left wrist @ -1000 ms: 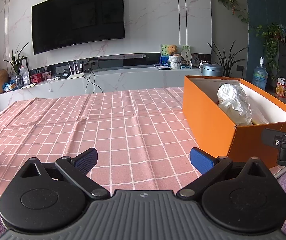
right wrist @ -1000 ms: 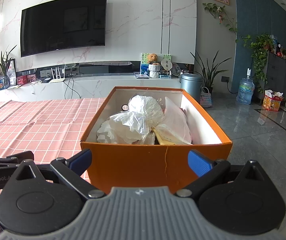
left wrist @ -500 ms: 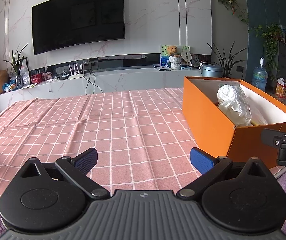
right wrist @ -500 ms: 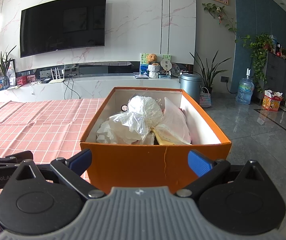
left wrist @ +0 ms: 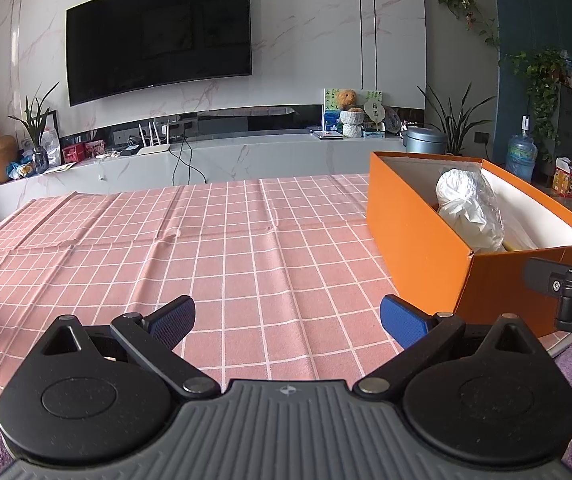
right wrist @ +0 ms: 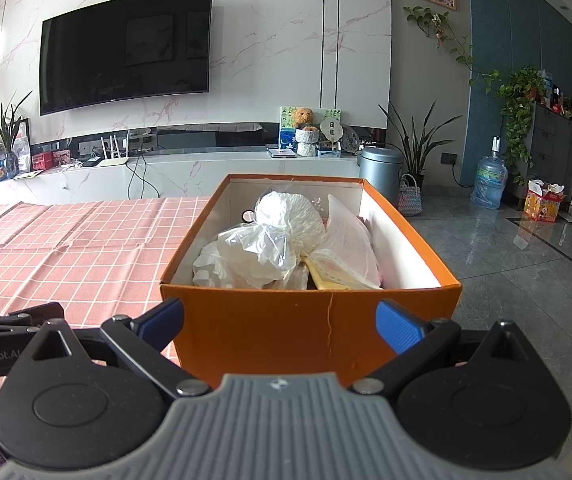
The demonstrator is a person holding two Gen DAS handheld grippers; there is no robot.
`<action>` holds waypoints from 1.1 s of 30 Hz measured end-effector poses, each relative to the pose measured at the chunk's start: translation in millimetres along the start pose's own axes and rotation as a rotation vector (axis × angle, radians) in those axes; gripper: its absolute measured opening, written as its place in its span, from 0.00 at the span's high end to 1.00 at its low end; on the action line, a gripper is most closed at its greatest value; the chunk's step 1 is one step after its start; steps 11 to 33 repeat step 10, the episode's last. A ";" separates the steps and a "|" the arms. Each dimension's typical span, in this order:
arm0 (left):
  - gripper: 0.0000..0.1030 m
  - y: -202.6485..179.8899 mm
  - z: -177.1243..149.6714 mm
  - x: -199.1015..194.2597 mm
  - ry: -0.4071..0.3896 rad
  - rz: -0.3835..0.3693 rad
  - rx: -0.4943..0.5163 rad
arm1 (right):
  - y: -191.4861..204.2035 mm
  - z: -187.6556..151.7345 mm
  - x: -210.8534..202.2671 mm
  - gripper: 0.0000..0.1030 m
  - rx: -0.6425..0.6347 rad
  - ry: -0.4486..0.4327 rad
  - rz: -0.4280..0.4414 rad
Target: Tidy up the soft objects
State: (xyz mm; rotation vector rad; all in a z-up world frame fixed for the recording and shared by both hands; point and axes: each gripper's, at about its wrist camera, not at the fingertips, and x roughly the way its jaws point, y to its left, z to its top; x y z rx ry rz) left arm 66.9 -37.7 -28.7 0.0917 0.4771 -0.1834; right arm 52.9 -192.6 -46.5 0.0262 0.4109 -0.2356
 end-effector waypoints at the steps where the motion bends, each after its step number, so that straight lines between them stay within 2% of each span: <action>1: 0.00 0.4 0.1 0.4 0.000 0.001 0.000 | 0.0 0.0 0.0 0.03 0.000 0.001 0.000; 33: 0.00 -0.7 1.5 -3.4 -0.005 0.001 -0.003 | 0.0 -0.1 0.0 0.03 0.000 0.000 0.000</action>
